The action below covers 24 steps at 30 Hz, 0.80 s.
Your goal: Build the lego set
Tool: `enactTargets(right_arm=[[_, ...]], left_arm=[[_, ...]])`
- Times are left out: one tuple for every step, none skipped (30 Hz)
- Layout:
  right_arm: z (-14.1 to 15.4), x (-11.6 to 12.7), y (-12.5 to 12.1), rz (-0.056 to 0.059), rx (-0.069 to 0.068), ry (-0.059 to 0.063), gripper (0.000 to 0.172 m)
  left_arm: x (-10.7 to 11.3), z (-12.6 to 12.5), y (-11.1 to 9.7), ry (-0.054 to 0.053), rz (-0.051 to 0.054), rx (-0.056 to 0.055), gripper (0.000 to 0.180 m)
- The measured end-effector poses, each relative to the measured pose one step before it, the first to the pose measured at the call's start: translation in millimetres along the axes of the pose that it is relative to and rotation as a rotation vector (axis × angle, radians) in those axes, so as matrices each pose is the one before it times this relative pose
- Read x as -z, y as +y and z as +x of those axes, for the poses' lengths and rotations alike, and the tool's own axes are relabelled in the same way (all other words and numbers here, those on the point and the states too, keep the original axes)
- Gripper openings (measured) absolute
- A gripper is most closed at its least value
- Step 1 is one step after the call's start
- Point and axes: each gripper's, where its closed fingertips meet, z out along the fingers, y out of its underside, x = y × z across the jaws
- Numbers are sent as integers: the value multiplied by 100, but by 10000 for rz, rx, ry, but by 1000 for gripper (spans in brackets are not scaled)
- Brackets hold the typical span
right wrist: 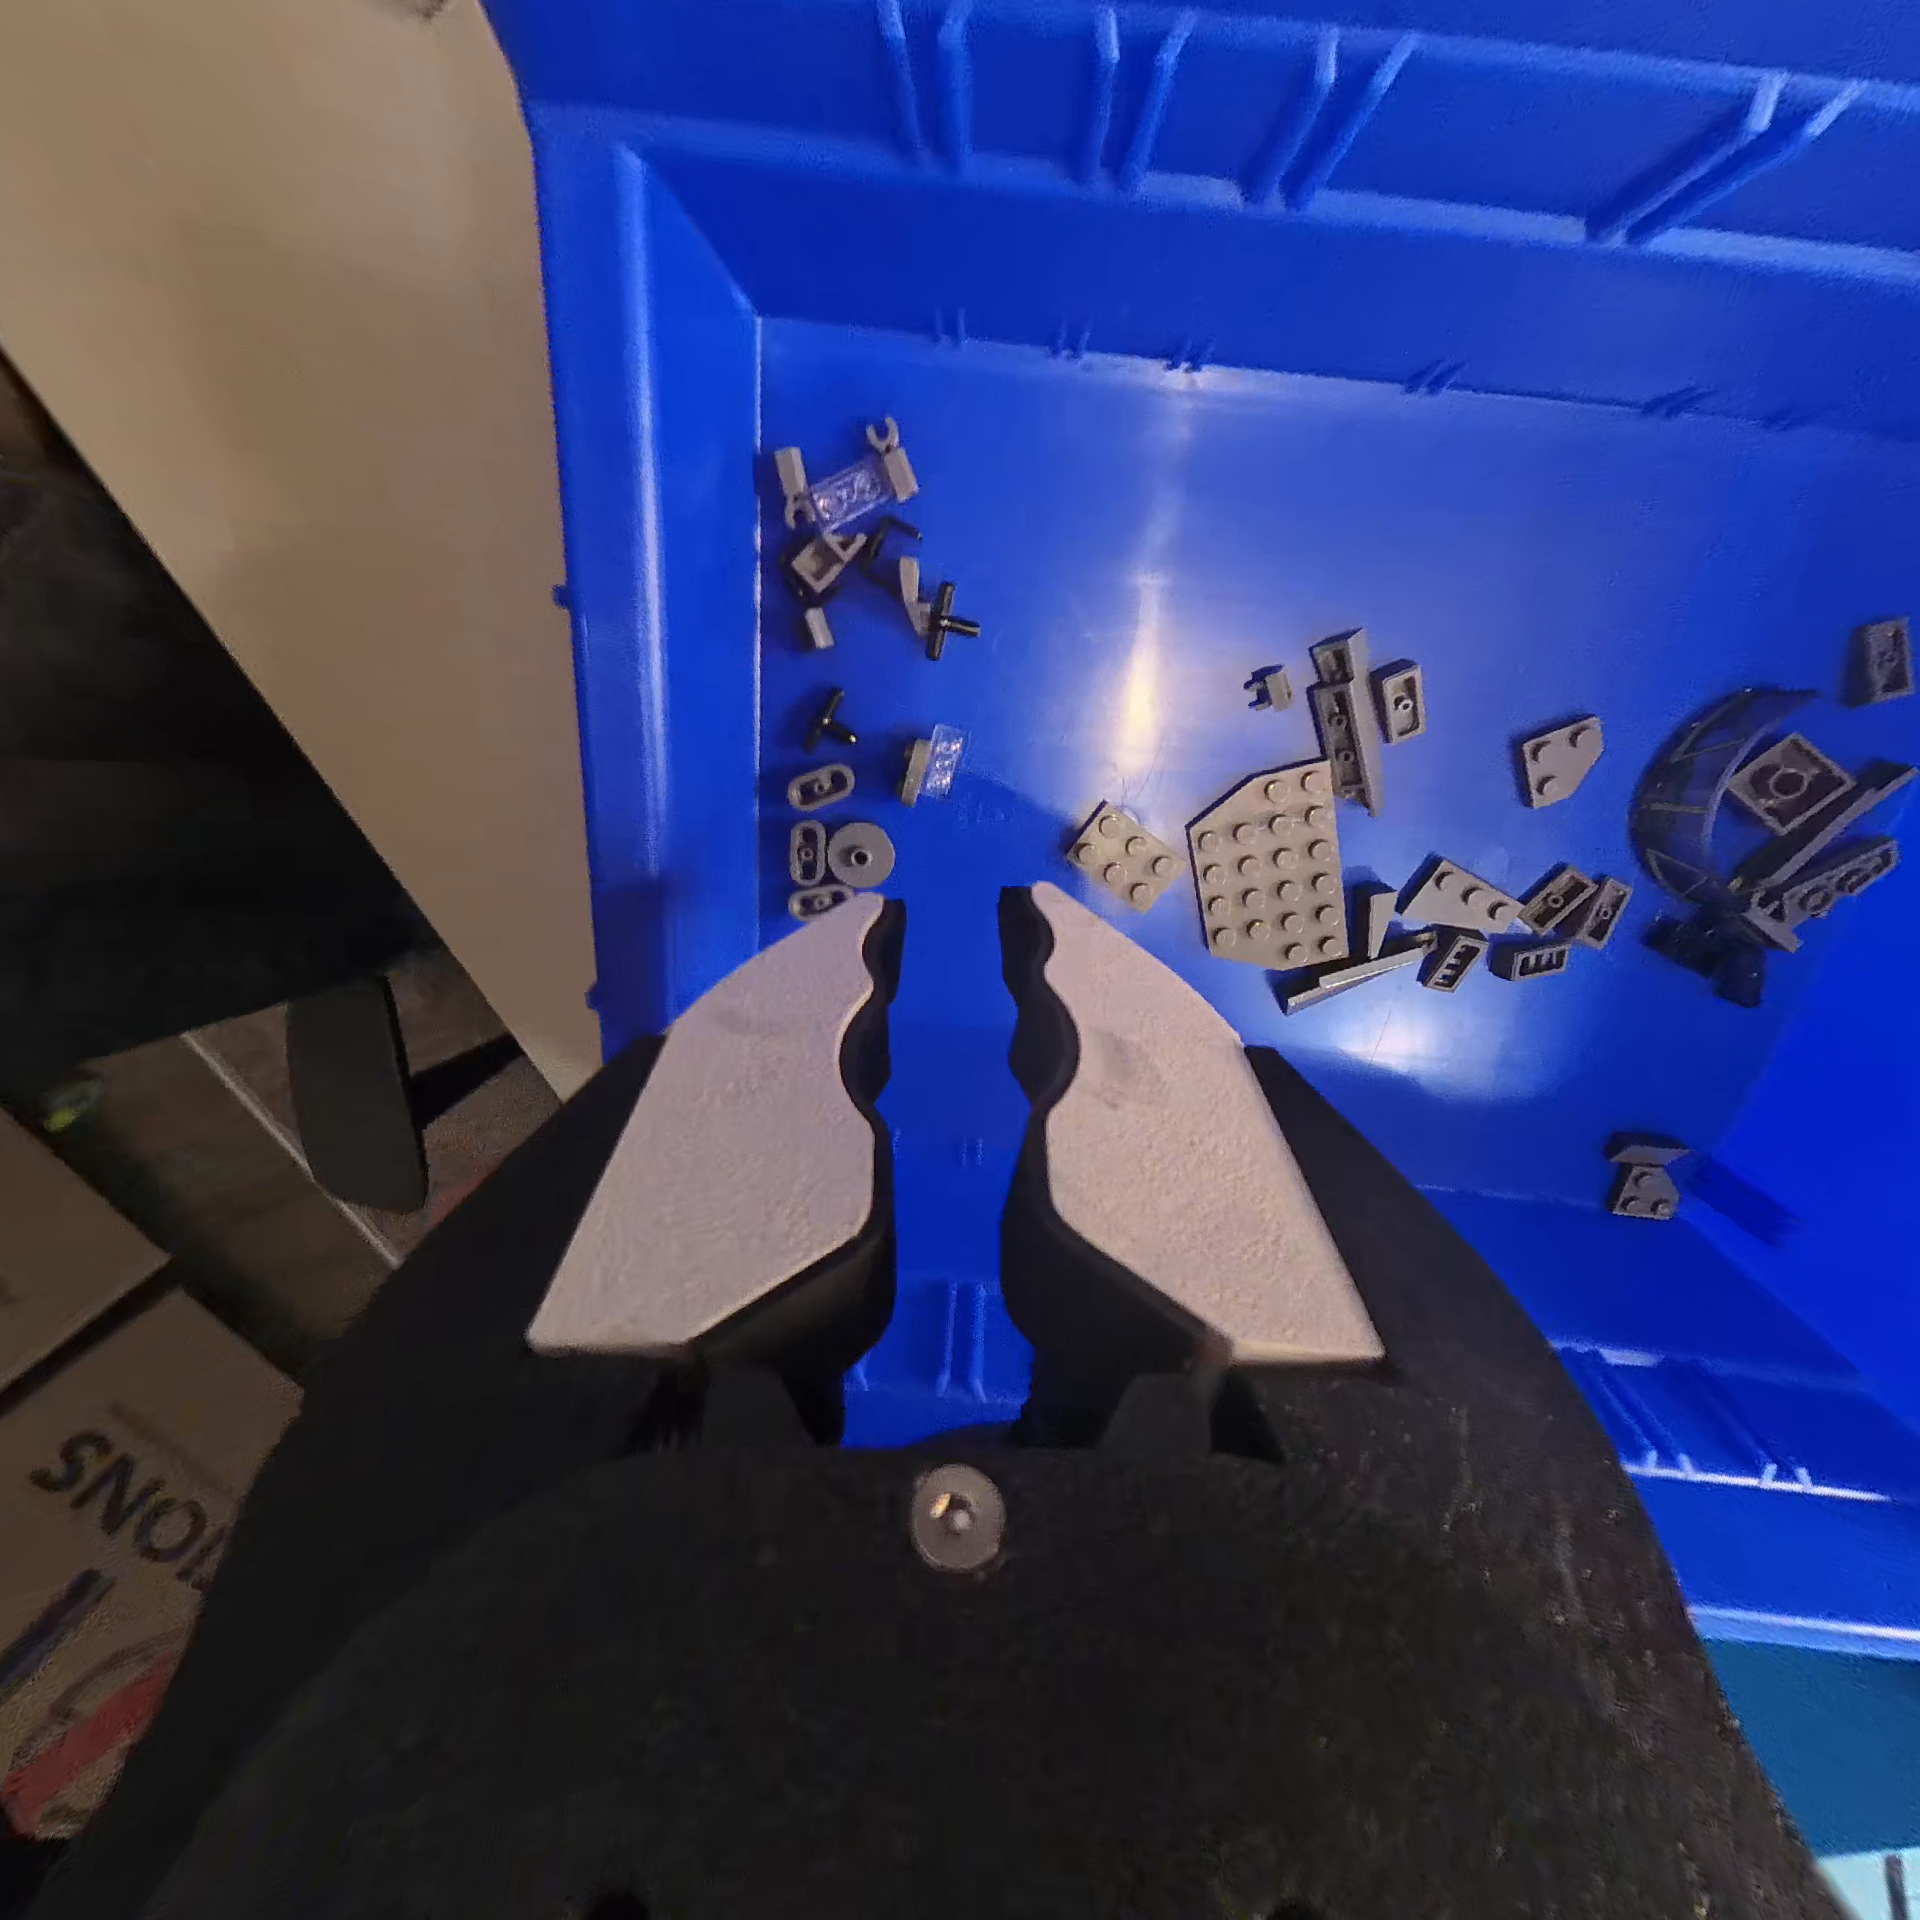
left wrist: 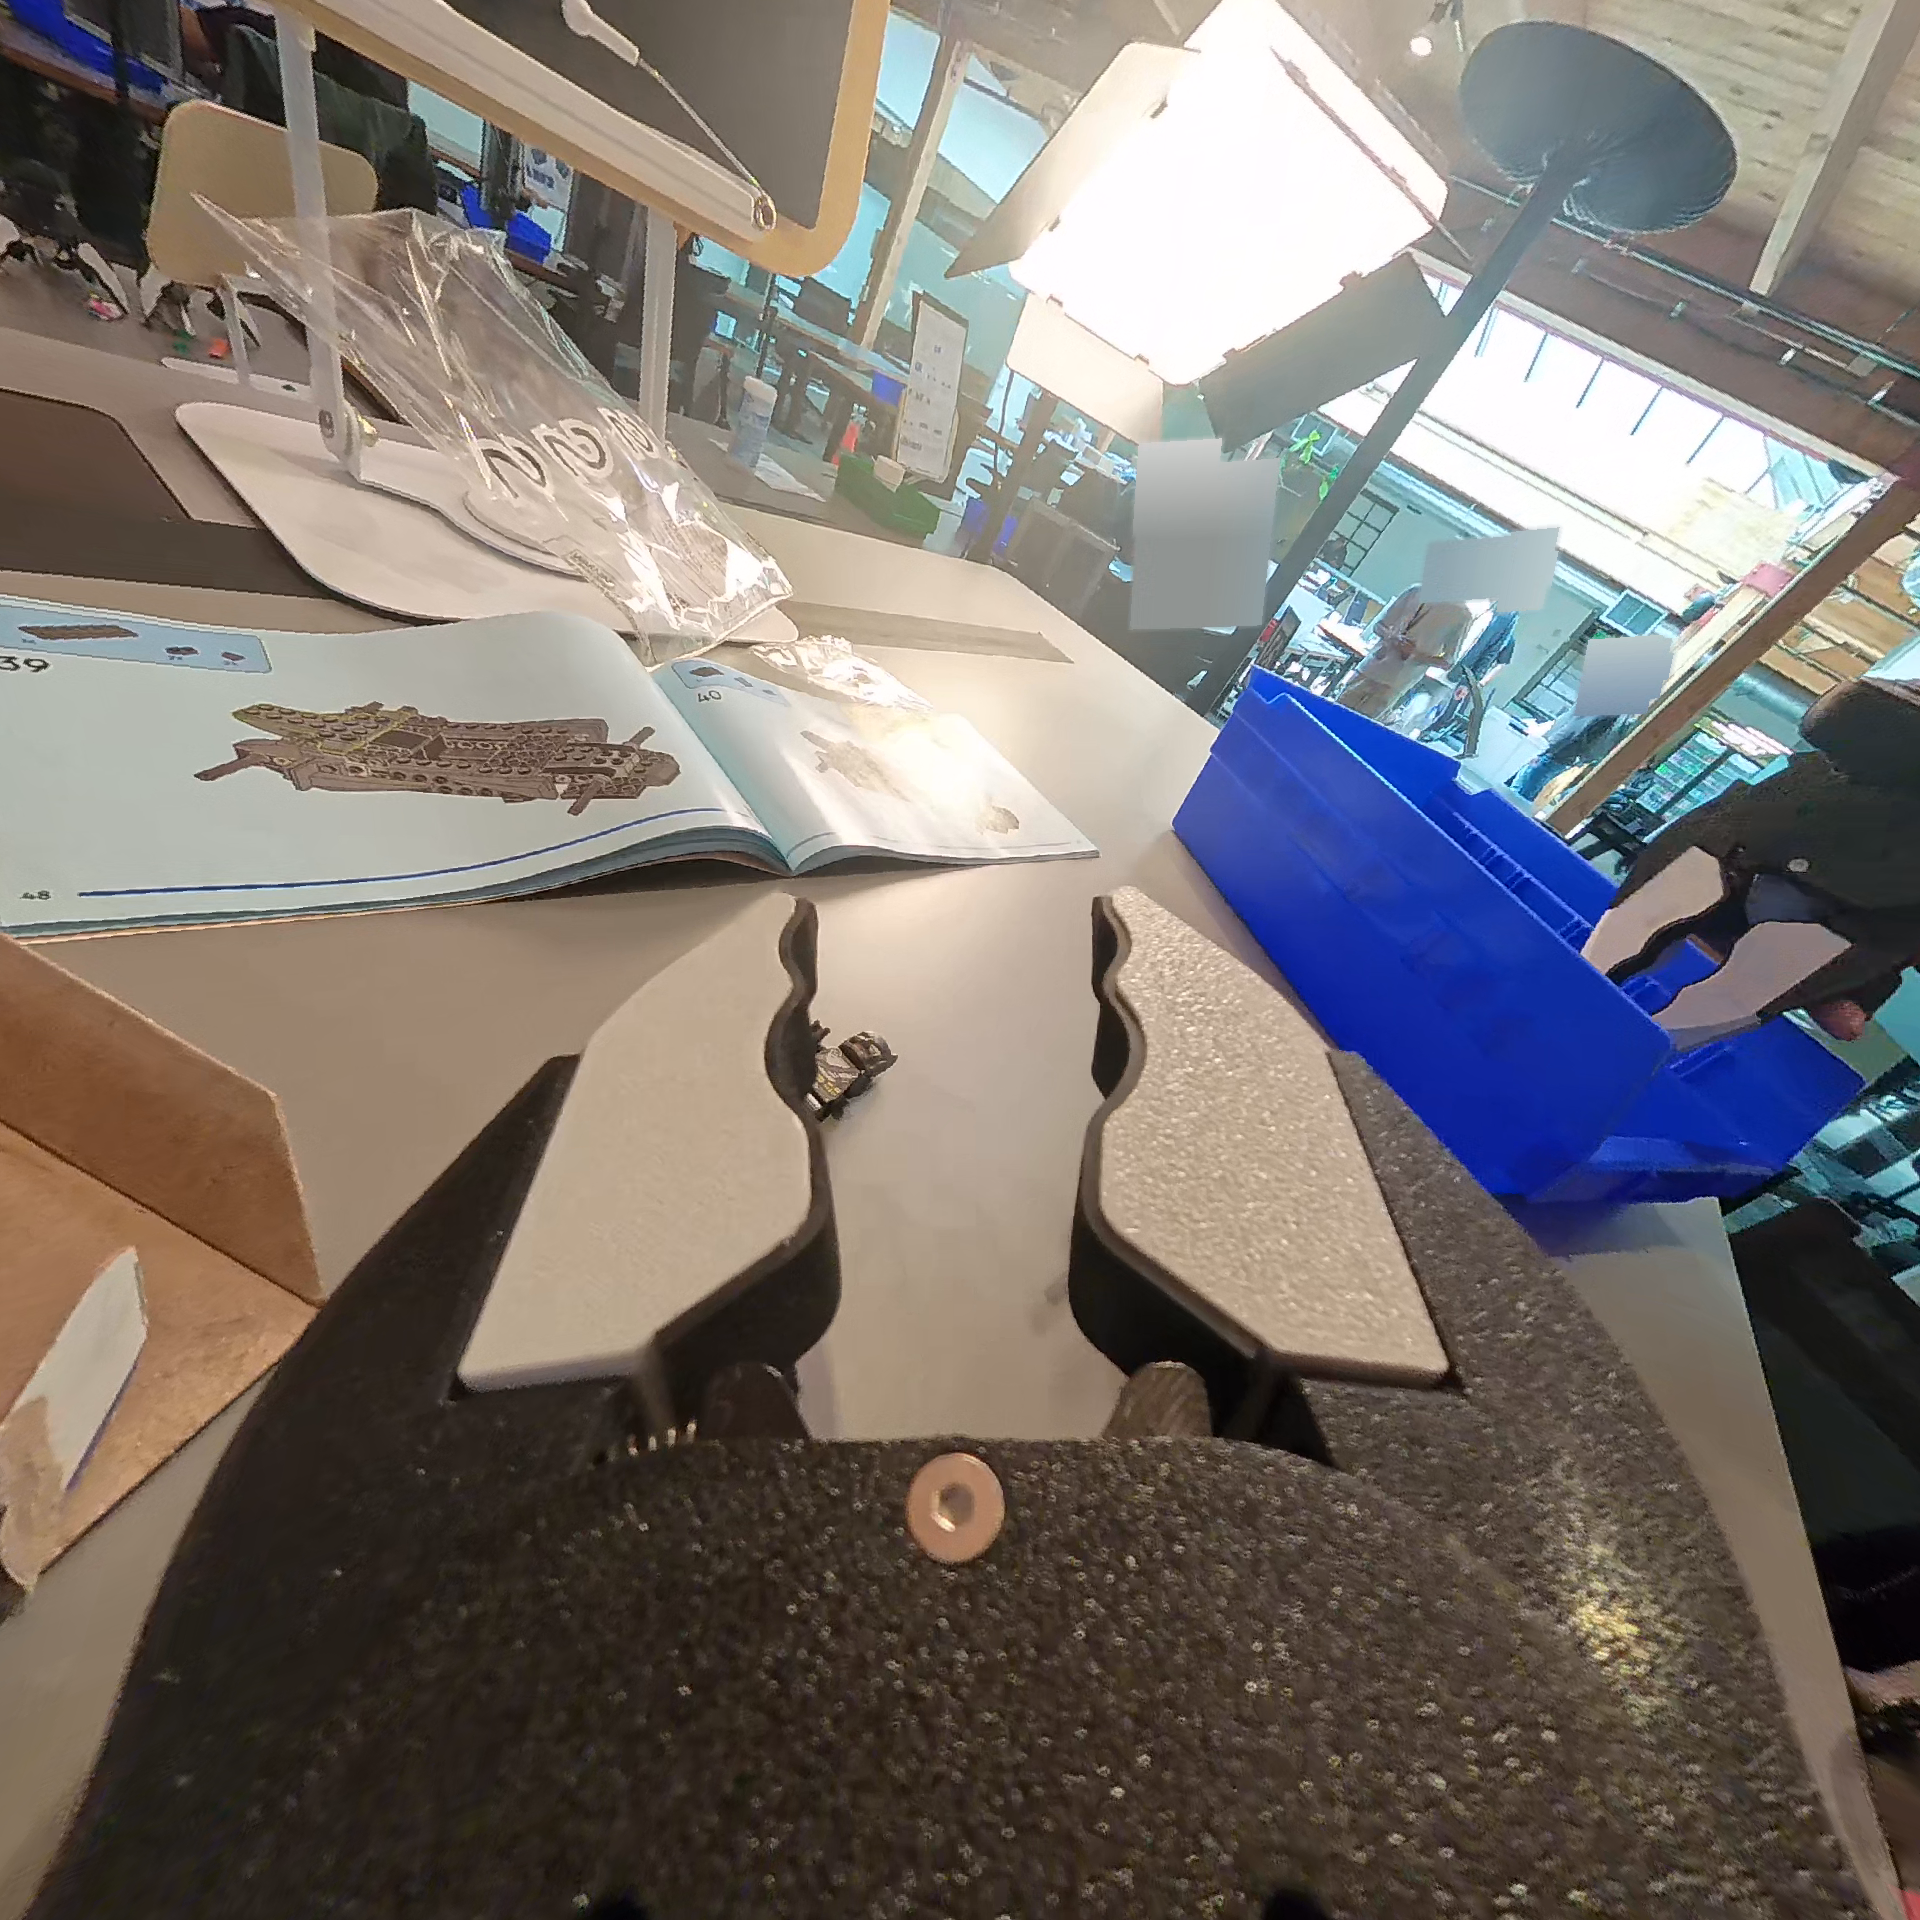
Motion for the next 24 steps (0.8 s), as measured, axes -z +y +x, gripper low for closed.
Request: enactTargets(right_arm=[[12, 58, -2, 40, 175, -155, 19], [48, 71, 2, 63, 167, -133, 19], [63, 91, 1, 68, 151, -110, 19], [59, 114, 17, 70, 151, -90, 19], [45, 126, -10, 97, 163, -72, 19], [14, 155, -19, 125, 149, -78, 19], [47, 168, -38, 147, 121, -50, 20], [115, 176, -23, 153, 81, 2, 19], [134, 173, 3, 140, 47, 12, 19], [122, 150, 13, 136, 24, 6, 19], [112, 107, 73, 112, 4, 5, 19], [121, 67, 131, 69, -13, 10, 19], [123, 35, 162, 35, -17, 19, 19], [111, 14, 156, 23, -19, 19, 19], [94, -5, 129, 24, -29, 3, 19], [55, -17, 91, 17, -31, -16, 19], [47, -40, 81, 3, -21, -13, 19], [13, -45, 63, -11, -10, -20, 19], [-25, -36, 35, -15, 0, -30, 19], [-10, -36, 4, -22, 11, -15, 19], [10, -21, 12, -30, 18, 5, 19], [16, -5, -30, -21, 11, 8, 19], [-4, -7, -58, -9, -5, 3, 19], [-9, 3, -85, -7, -20, 17, 19]], left_arm=[[-42, -13, 42, -24, -34, -14, 51], [-46, -34, 53, -32, -44, 1, 51], [-59, -63, 61, -42, -53, 15, 51], [-59, -87, 60, -63, -52, 19, 51], [-74, -107, 71, -84, -59, 14, 51], [-94, -88, 96, -74, -77, 2, 51], [-115, -81, 107, -77, -92, -10, 51], [-121, -75, 110, -85, -98, -15, 51], [-143, -65, 115, -74, -100, -16, 51], [-121, -51, 101, -53, -94, -10, 51], [-109, -47, 83, -38, -79, -1, 51], [-84, -52, 68, -37, -58, 10, 52], [-61, -65, 37, -34, -37, 18, 52], [-39, -46, 7, -22, -16, 18, 52], [-24, -57, 12, -29, -10, 20, 52], [-18, -44, -1, -22, -4, 15, 52], [5, -30, -15, -22, 13, 5, 52], [9, -25, -19, -20, 18, 0, 52], [20, -21, -21, -15, 21, 3, 52], [30, -20, -40, -15, 30, 2, 52], [21, -14, -31, -13, 31, 3, 52], [31, -15, -26, -9, 26, 5, 52], [31, -11, -25, -5, 25, 3, 52], [27, 7, -21, 4, 24, 1, 52]])
